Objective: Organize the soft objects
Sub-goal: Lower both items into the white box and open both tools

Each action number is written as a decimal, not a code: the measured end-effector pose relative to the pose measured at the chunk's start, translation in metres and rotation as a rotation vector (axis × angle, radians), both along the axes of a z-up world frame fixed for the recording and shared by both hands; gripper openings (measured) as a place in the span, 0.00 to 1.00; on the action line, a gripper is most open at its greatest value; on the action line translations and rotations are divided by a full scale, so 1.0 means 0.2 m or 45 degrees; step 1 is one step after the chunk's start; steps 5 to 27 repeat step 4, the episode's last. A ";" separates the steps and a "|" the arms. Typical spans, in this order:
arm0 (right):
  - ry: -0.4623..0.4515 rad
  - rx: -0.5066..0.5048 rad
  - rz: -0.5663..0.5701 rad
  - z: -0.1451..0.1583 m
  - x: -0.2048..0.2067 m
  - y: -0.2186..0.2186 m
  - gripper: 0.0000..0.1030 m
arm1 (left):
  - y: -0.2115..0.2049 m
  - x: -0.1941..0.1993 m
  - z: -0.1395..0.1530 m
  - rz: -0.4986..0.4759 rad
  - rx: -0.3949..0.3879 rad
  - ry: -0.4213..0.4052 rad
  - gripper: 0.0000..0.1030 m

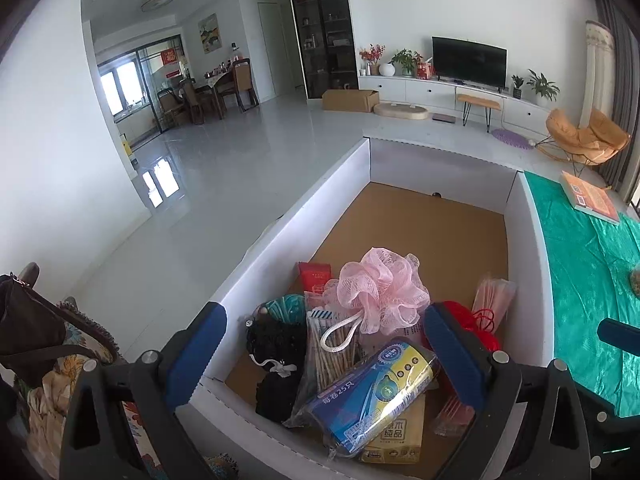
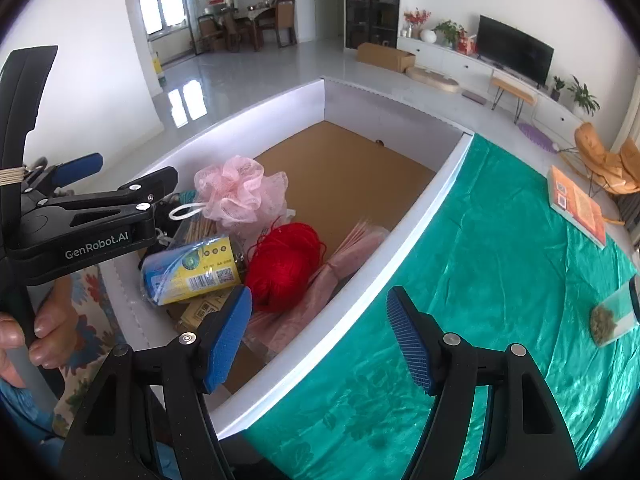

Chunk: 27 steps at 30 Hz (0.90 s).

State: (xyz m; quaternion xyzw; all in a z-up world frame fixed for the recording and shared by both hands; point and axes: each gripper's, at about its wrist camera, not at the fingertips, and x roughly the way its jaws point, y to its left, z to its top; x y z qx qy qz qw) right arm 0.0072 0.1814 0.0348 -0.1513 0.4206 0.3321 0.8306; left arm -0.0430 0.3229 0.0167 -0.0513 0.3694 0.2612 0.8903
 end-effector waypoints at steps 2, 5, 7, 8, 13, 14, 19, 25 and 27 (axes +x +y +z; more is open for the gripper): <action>-0.002 -0.002 0.004 0.00 -0.01 0.01 0.71 | 0.00 -0.02 0.00 0.023 -0.013 -0.018 0.97; -0.005 -0.005 0.007 -0.01 -0.01 0.01 0.71 | -0.01 -0.04 0.00 0.028 -0.007 -0.036 1.00; -0.005 -0.005 0.007 -0.01 -0.01 0.01 0.71 | -0.01 -0.04 0.00 0.028 -0.007 -0.036 1.00; -0.005 -0.005 0.007 -0.01 -0.01 0.01 0.71 | -0.01 -0.04 0.00 0.028 -0.007 -0.036 1.00; -0.005 -0.005 0.007 -0.01 -0.01 0.01 0.71 | -0.01 -0.04 0.00 0.028 -0.007 -0.036 1.00; -0.005 -0.005 0.007 -0.01 -0.01 0.01 0.71 | -0.01 -0.04 0.00 0.028 -0.007 -0.036 1.00; -0.005 -0.005 0.007 -0.01 -0.01 0.01 0.71 | -0.01 -0.04 0.00 0.028 -0.007 -0.036 1.00; -0.005 -0.005 0.007 -0.01 -0.01 0.01 0.71 | -0.01 -0.04 0.00 0.028 -0.007 -0.036 1.00; -0.005 -0.005 0.007 -0.01 -0.01 0.01 0.71 | -0.01 -0.04 0.00 0.028 -0.007 -0.036 1.00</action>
